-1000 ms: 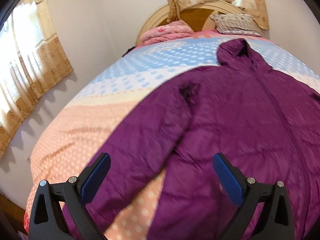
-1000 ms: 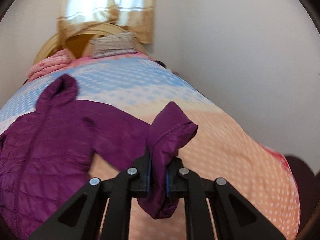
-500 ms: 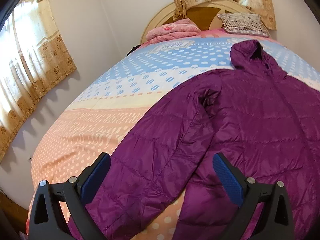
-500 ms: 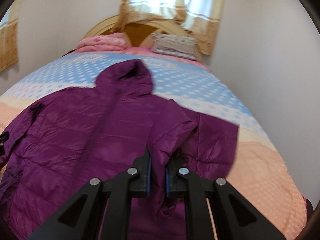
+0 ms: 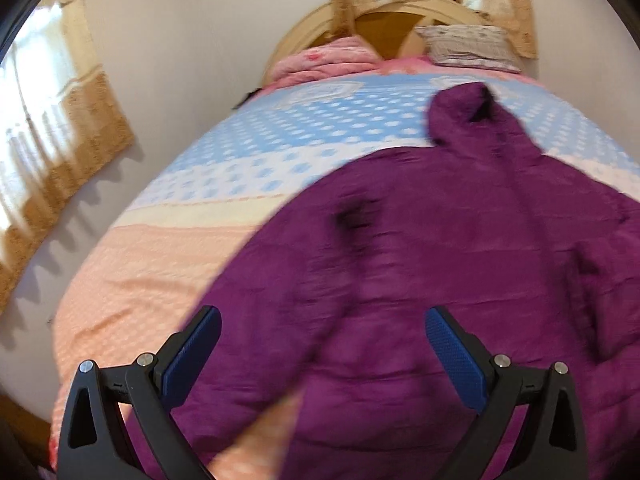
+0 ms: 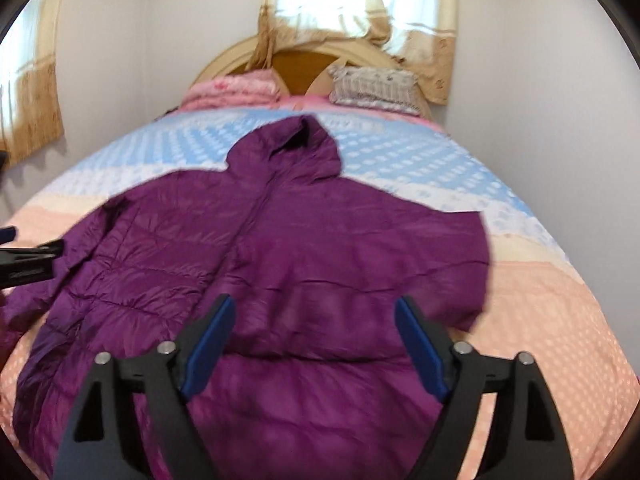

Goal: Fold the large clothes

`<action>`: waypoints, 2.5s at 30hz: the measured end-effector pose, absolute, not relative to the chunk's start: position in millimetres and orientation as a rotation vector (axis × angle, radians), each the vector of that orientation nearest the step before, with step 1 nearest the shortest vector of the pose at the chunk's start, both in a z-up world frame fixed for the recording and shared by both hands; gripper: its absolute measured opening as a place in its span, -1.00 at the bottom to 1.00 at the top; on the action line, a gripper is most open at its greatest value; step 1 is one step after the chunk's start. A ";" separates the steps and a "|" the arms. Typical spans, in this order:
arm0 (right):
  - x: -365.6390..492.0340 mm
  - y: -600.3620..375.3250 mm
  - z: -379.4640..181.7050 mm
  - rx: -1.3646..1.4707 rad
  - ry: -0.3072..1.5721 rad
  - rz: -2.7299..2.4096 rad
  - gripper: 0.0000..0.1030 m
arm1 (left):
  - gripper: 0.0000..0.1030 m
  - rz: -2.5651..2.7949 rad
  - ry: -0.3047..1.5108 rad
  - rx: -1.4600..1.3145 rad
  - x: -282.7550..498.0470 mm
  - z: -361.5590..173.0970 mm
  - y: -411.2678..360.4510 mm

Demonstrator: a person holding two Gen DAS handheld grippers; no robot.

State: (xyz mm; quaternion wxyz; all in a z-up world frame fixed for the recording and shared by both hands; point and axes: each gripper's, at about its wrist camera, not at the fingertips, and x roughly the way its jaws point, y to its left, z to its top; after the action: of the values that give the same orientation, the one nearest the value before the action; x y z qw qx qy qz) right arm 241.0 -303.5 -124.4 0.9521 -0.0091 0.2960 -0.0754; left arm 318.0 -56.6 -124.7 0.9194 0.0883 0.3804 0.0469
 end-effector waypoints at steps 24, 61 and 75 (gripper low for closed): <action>228.4 -393.6 -188.3 0.042 0.736 -0.296 0.80 | -0.86 -0.186 0.672 0.273 344.6 -101.2 -178.7; 420.5 -389.4 -184.6 -0.004 0.799 -0.229 -0.17 | 0.80 0.285 0.718 0.395 445.3 -194.0 -118.1; 422.9 -382.1 -204.6 -0.058 0.835 -0.220 -0.12 | 0.86 0.289 0.759 0.389 450.1 -207.5 -115.1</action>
State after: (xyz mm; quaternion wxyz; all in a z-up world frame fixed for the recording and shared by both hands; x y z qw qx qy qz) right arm 422.9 -382.1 -204.6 0.9079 -0.0282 0.4045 -0.1067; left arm 450.1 -115.1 -207.5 0.9003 0.1879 0.3670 0.1395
